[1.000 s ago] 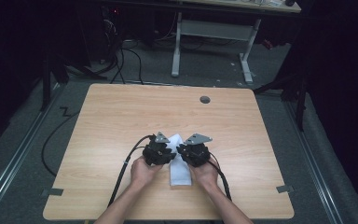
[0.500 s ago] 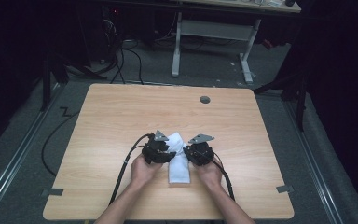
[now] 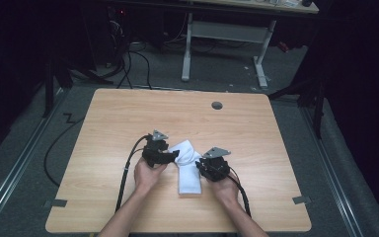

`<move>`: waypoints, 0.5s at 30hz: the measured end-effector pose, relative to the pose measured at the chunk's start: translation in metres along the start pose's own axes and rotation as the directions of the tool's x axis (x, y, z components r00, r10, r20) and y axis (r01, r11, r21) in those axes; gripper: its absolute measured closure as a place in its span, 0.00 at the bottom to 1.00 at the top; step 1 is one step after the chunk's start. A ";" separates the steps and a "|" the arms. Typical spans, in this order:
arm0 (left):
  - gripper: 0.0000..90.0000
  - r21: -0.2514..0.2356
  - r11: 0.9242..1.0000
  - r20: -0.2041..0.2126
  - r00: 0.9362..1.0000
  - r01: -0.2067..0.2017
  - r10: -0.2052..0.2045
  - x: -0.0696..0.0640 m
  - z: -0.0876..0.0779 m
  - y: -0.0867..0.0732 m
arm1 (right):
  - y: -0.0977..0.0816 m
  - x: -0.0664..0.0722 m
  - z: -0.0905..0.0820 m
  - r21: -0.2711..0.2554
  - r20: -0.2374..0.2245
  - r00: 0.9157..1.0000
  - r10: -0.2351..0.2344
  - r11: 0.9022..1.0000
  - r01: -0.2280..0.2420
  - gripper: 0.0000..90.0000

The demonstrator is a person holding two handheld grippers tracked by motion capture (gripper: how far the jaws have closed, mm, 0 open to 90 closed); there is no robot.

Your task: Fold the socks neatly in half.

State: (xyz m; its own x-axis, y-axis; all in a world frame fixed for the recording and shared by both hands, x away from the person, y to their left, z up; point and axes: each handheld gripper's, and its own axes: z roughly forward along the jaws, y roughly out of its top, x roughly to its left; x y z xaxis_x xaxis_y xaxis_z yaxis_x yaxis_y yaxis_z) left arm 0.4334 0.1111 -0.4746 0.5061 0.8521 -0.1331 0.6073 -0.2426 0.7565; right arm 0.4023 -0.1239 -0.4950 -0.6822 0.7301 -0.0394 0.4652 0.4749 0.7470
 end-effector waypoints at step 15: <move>0.50 -0.008 0.994 -0.013 0.994 0.112 -0.112 0.023 0.018 0.001 | -0.013 0.007 -0.005 0.003 -0.004 1.000 -0.017 1.000 0.017 0.84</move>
State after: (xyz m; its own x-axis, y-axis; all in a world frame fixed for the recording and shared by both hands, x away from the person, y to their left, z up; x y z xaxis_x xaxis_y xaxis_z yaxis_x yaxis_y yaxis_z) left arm 0.4565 0.1219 -0.4888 0.4273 0.8797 -0.2089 0.6551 -0.1420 0.7420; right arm 0.3883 -0.1273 -0.5015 -0.6921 0.7201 -0.0499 0.4552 0.4891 0.7440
